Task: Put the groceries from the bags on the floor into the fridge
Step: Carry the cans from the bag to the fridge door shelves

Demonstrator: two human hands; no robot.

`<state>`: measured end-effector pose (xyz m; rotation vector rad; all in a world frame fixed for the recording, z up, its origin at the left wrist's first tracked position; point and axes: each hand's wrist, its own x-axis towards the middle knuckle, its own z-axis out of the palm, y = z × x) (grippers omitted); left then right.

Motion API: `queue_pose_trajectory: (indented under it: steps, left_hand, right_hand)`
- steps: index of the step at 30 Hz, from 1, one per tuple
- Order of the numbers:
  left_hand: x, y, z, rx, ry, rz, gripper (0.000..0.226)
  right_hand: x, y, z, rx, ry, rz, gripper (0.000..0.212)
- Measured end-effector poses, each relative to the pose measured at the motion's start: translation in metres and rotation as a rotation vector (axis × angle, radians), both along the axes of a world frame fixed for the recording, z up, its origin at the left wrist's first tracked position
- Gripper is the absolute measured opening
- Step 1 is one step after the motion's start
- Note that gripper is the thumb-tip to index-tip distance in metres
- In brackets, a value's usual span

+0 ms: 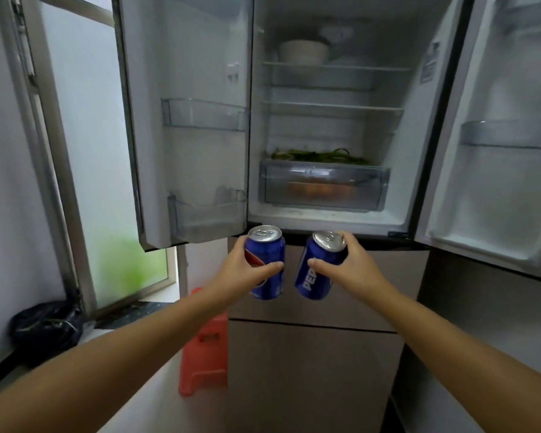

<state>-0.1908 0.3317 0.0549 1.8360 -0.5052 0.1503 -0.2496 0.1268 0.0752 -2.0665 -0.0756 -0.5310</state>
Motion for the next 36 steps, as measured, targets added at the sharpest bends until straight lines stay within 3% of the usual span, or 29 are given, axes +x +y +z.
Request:
queue_pose_trajectory:
  steps: [7,12,16,21,26,30,36]
  left_hand:
    - [0.080,0.022,0.077,-0.176,-0.212,0.239,0.052]
    - [0.127,0.054,0.103,-0.044,-0.246,0.493,0.057]
    - [0.150,0.061,0.099,0.016,-0.204,0.650,0.057]
    - [0.163,0.057,0.089,0.231,-0.089,0.748,0.070]
    - [0.163,0.058,0.090,0.412,-0.028,0.697,0.080]
    - [0.162,0.056,0.093,0.525,0.008,0.599,0.063]
    - [0.159,0.060,0.095,0.519,0.030,0.545,0.062]
  right_hand:
    - [0.135,0.025,0.071,0.085,-0.273,0.261,0.061]
    - [0.221,0.055,0.100,0.147,-0.261,0.463,0.055]
    - [0.270,0.073,0.082,0.037,-0.175,0.564,0.051]
    - [0.296,0.085,0.067,-0.150,-0.135,0.657,0.050]
    - [0.305,0.086,0.066,-0.405,-0.118,0.677,0.056]
    - [0.306,0.084,0.069,-0.481,-0.096,0.678,0.056]
    - [0.302,0.084,0.075,-0.554,-0.023,0.694,0.062]
